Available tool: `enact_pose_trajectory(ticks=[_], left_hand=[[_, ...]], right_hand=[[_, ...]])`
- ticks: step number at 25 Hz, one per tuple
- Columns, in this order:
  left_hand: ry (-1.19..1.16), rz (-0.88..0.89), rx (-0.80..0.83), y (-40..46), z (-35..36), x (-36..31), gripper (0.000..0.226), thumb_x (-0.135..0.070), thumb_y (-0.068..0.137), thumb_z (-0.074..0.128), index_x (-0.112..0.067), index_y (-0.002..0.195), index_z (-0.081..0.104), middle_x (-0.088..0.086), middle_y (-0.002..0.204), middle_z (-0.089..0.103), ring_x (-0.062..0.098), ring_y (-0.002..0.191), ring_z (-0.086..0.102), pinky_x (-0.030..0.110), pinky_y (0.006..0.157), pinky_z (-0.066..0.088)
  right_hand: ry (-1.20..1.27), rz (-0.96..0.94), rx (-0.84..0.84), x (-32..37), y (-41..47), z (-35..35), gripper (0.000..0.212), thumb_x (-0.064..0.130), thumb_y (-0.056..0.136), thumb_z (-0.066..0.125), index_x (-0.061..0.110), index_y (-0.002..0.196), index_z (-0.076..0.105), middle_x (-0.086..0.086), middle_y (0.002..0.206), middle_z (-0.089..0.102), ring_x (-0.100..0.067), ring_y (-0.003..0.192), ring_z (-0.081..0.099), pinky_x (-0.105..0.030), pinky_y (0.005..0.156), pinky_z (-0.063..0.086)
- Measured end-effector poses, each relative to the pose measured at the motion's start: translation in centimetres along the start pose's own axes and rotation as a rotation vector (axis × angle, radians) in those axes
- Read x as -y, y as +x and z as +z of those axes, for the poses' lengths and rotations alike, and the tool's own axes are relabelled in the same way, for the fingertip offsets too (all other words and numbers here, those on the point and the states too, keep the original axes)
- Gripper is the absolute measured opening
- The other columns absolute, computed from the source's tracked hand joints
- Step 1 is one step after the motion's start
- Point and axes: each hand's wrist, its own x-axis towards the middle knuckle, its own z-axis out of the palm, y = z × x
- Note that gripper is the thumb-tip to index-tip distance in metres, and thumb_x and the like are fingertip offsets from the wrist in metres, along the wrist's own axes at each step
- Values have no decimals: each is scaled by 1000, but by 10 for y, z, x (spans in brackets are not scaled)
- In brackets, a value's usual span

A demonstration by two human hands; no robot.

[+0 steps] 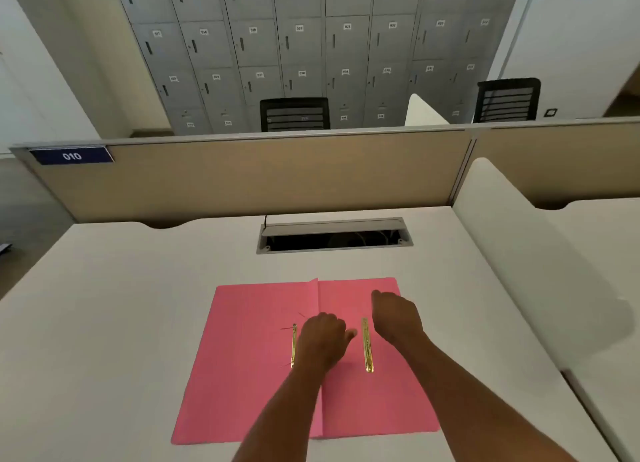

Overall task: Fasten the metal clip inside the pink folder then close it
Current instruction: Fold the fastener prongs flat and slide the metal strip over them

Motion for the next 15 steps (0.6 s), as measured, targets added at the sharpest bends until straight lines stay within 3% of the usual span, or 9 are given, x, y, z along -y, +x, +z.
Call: enact_pose_trajectory(ticks=[6, 10, 15], left_hand=[[-29, -3, 269, -6, 33, -16, 51, -52, 94, 51, -6, 105, 68, 20, 109, 68, 39, 99, 65, 41, 79, 49], [-78, -51, 316, -5, 50, -19, 47, -47, 89, 57, -5, 107, 67, 20, 111, 67, 38, 101, 65, 40, 82, 51], [-123, -114, 328, -1, 63, -23, 54, -55, 87, 56, -5, 107, 65, 17, 111, 66, 35, 102, 64, 39, 80, 50]], right_hand=[[32, 33, 125, -12, 0, 35, 21, 12, 93, 45, 11, 113, 51, -9, 100, 66, -27, 86, 65, -31, 64, 41], [185, 51, 174, -16, 8, 51, 35, 13, 89, 52, 16, 124, 46, -8, 107, 66, -28, 93, 65, -35, 74, 50], [260, 50, 230, -21, 18, 64, 57, 12, 87, 51, 24, 141, 39, -6, 122, 64, -28, 107, 63, -38, 83, 52]])
